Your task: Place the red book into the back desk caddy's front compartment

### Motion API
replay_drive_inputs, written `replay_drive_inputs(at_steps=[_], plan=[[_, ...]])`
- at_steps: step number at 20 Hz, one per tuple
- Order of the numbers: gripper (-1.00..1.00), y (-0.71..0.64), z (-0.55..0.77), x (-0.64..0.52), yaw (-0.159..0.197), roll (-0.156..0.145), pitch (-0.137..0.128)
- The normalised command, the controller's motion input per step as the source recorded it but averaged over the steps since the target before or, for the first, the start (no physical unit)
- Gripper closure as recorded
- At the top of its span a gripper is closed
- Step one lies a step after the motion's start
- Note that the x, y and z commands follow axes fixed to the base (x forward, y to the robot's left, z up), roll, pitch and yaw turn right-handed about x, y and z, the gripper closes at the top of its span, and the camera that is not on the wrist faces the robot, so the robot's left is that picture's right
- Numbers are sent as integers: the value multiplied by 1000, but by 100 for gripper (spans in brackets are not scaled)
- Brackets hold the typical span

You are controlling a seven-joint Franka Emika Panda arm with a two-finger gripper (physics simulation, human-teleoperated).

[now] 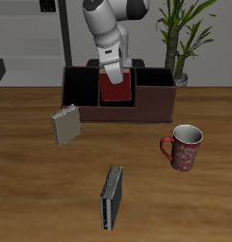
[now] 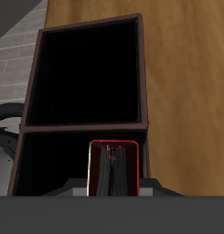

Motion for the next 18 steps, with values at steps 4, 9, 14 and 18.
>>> replay_drive_inputs(at_steps=[4,9,14,18], plan=[[100,-91,-110,57,-5,-24,22],[100,-75,-101,40,-5,-14,11],[100,-76,-148,35,-11,-16,29],[100,-78,-91,63,-1,-9,14]])
